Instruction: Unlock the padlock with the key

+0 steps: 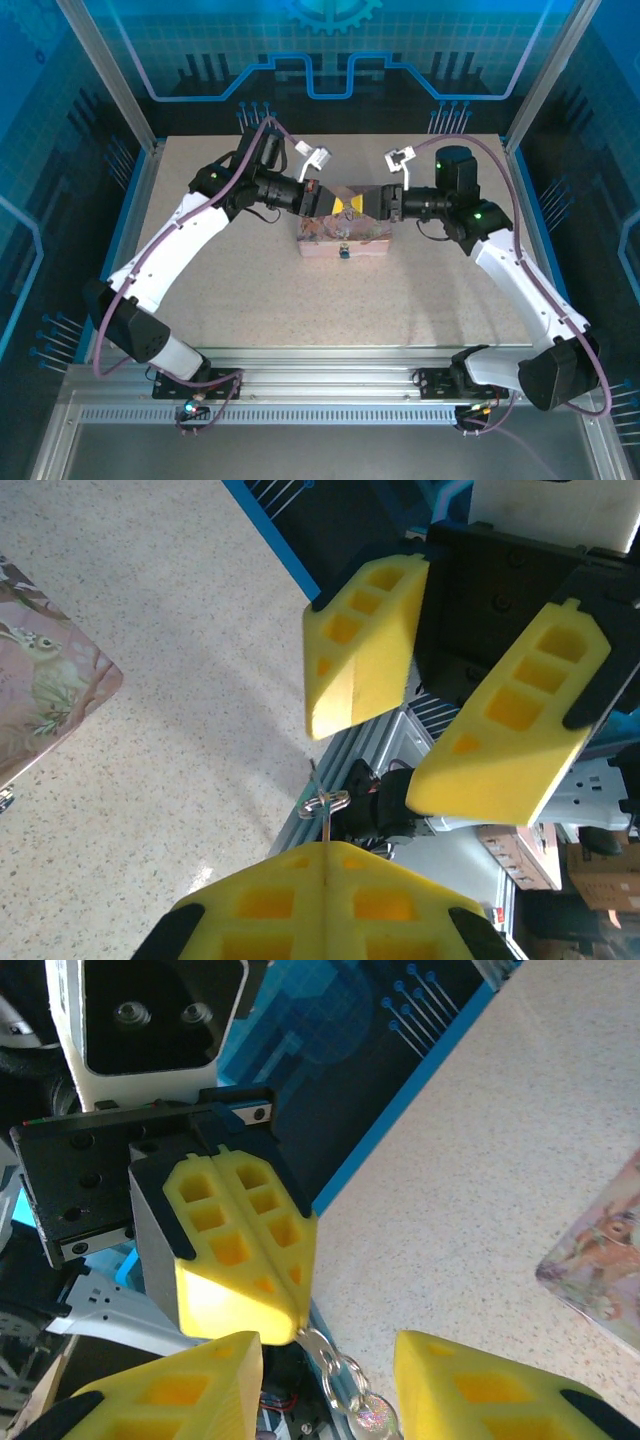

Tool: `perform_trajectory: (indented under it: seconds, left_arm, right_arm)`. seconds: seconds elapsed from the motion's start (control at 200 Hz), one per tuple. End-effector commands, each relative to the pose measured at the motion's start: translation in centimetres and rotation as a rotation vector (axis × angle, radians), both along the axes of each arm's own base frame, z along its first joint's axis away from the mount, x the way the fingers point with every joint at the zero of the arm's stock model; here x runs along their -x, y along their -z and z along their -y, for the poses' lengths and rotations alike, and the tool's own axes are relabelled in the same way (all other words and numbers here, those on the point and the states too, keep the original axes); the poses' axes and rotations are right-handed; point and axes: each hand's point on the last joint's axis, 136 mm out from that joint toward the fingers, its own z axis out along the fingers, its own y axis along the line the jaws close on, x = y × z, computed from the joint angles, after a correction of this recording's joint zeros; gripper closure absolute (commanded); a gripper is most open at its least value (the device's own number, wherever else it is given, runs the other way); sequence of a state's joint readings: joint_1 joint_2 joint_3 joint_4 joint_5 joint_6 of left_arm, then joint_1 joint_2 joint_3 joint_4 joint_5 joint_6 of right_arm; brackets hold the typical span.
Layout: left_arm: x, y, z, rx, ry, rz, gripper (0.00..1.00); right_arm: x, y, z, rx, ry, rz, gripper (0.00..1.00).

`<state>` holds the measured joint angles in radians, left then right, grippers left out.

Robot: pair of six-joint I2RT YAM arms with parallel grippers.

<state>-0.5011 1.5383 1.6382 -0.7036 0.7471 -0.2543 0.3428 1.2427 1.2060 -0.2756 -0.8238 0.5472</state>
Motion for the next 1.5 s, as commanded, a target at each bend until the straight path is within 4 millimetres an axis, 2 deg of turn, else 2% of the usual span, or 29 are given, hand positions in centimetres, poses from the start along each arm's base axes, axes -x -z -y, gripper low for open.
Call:
perform_trajectory:
  seconds: [0.0, 0.085, 0.215, 0.315, 0.38, 0.455, 0.535, 0.63, 0.755, 0.966, 1.246, 1.431, 1.496]
  left_arm:
    - [0.5, -0.7, 0.0, -0.004, 0.020, 0.022, 1.00]
    - [0.6, -0.9, 0.0, 0.003, 0.022, 0.027, 1.00]
    - [0.7, -1.0, 0.0, 0.008, 0.022, 0.036, 1.00]
    - [0.8, -1.1, 0.0, 0.014, 0.021, 0.041, 1.00]
    - [0.8, -1.2, 0.0, 0.021, 0.022, 0.046, 1.00]
    - [0.8, -1.3, 0.1, 0.029, 0.027, 0.045, 1.00]
    - [1.0, -1.4, 0.1, 0.037, 0.032, 0.043, 1.00]
    - [1.0, -1.3, 0.1, 0.037, 0.031, 0.041, 1.00]
    - [1.1, -1.4, 0.1, 0.044, 0.035, 0.044, 1.00]
    - [1.3, -1.1, 0.0, 0.042, 0.039, 0.034, 1.00]
    - [1.2, -1.4, 0.2, 0.056, 0.040, 0.042, 1.00]
    - [1.3, -1.3, 0.2, 0.059, 0.047, 0.039, 1.00]
    - [1.4, -1.4, 0.2, 0.064, 0.050, 0.043, 1.00]
  right_arm:
    - [0.8, -1.0, -1.0, -0.029, -0.051, 0.062, 0.62]
    - [0.9, -0.7, -1.4, -0.026, -0.066, 0.053, 0.63]
    - [1.3, -0.6, -1.6, -0.027, -0.085, 0.049, 0.69]
    - [1.6, -0.4, -1.7, -0.021, -0.100, 0.048, 0.69]
    - [1.7, -0.2, -1.7, -0.012, -0.102, 0.044, 0.66]
    - [1.6, 0.1, -1.6, 0.000, -0.089, 0.041, 0.58]
    - [1.6, 0.2, -1.6, 0.001, -0.088, 0.042, 0.57]
    - [1.6, 0.0, -1.7, -0.005, -0.094, 0.047, 0.62]
    - [1.1, 0.3, -1.2, 0.014, -0.056, 0.050, 0.55]
    - [0.9, -0.1, -0.5, 0.003, -0.030, 0.058, 0.55]
    - [1.5, 0.2, -0.9, -0.012, -0.076, 0.043, 0.65]
    - [1.8, -0.3, -1.1, -0.021, -0.095, 0.058, 0.81]
    - [1.9, -0.3, -1.2, -0.023, -0.106, 0.060, 0.90]
